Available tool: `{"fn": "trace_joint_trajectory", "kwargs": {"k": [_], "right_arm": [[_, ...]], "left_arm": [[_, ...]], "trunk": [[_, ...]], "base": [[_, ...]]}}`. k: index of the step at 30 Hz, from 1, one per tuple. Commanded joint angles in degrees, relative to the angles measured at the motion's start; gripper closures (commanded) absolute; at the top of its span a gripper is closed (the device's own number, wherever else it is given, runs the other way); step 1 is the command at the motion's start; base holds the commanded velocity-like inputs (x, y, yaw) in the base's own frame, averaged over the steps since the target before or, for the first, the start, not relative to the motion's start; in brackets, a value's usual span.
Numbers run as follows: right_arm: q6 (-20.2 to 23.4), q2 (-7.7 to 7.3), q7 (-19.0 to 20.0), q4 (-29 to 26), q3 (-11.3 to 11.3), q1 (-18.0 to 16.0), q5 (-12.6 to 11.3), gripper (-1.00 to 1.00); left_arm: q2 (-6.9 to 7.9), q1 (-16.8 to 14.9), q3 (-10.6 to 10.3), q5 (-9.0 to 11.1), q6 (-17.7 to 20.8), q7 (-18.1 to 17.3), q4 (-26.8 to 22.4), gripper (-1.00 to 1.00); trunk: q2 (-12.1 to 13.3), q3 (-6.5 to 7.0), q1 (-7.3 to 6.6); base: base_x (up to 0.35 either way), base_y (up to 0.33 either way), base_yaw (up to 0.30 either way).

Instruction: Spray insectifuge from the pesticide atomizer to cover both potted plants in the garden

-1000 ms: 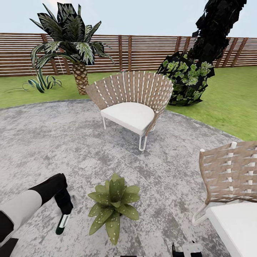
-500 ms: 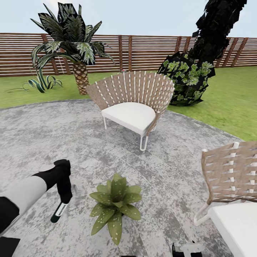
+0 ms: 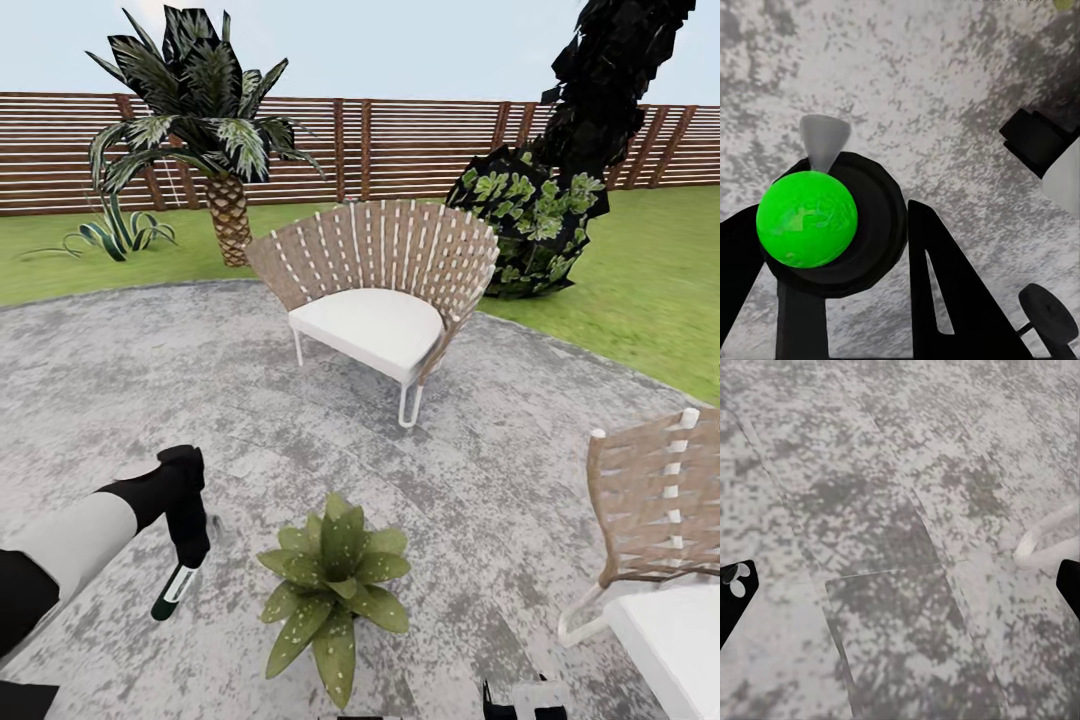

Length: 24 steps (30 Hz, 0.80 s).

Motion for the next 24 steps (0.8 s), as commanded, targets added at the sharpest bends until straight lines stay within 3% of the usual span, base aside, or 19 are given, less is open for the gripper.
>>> {"fn": "trace_joint_trajectory", "kwargs": {"k": [1, 13, 19, 24], "right_arm": [[-0.12, 0.03, -0.22, 0.05, -0.31, -0.05, 0.61, -1.00], [0.05, 0.26, -0.06, 0.05, -0.39, -0.09, 0.44, -1.00], [0.06, 0.46, -0.20, 0.05, -0.39, -0.09, 0.44, -1.00], [0.04, 0.48, -0.24, 0.05, -0.42, -0.08, 0.42, -1.00]], "left_arm": [[0.11, 0.02, -0.05, -0.25, 0.55, -0.40, -0.15, 1.00], [0.21, 0.02, 0.14, -0.26, 0.60, -0.40, -0.09, 1.00], [0.14, 0.02, 0.07, -0.24, 0.60, -0.40, -0.06, 1.00], [0.05, 0.10, -0.06, -0.22, 0.60, -0.40, -0.14, 1.00]], "trunk": [[-0.02, -0.04, -0.01], [-0.02, 0.03, -0.01], [-0.02, -0.06, -0.01], [-0.02, -0.06, -0.01]], "base": [[0.001, 0.000, -0.106], [-0.242, 0.213, -0.262], [0.084, 0.275, -0.169], [0.040, 0.013, -0.115]]}}
